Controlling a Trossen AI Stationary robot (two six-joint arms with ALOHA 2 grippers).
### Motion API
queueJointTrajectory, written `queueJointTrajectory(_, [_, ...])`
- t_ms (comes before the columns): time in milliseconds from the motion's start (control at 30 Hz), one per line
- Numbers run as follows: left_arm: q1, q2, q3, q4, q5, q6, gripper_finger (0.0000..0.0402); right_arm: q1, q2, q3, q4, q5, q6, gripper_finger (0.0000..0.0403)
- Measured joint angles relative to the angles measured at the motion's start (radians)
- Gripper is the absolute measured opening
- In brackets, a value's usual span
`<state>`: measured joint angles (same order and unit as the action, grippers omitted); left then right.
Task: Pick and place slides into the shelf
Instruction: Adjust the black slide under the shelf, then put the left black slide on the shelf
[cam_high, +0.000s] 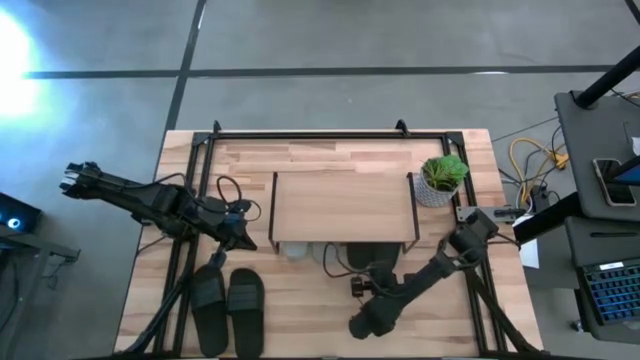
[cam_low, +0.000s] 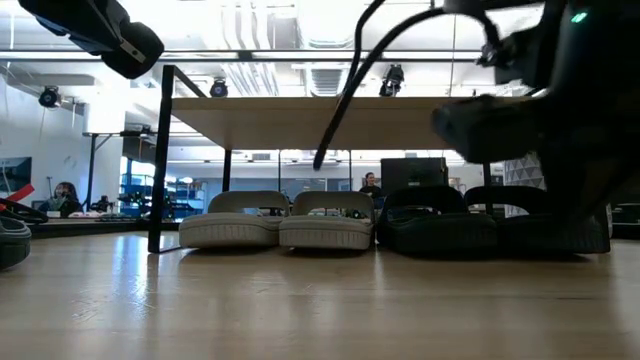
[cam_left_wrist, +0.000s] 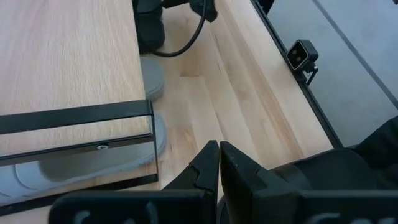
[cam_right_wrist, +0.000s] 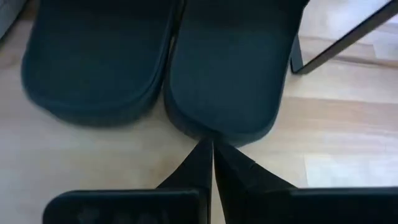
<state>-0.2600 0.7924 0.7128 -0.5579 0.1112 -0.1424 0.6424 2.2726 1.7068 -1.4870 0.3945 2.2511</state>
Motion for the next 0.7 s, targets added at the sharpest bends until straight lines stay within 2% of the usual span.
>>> queueJointTrajectory(400, [0.0, 0.008, 0.001, 0.004, 0.0, -0.007, 0.0, -0.035, -0.004, -0.028, -0.086, 0.01, -0.033, 0.0008])
queueJointTrajectory(533, [0.0, 0.012, 0.006, 0.006, 0.0, -0.008, 0.0, -0.016, -0.008, 0.006, -0.084, -0.048, -0.027, 0.0009])
queueJointTrajectory(700, [0.0, 0.019, 0.007, -0.014, 0.032, -0.032, 0.0, 0.047, -0.008, 0.086, -0.044, -0.061, 0.003, 0.0008])
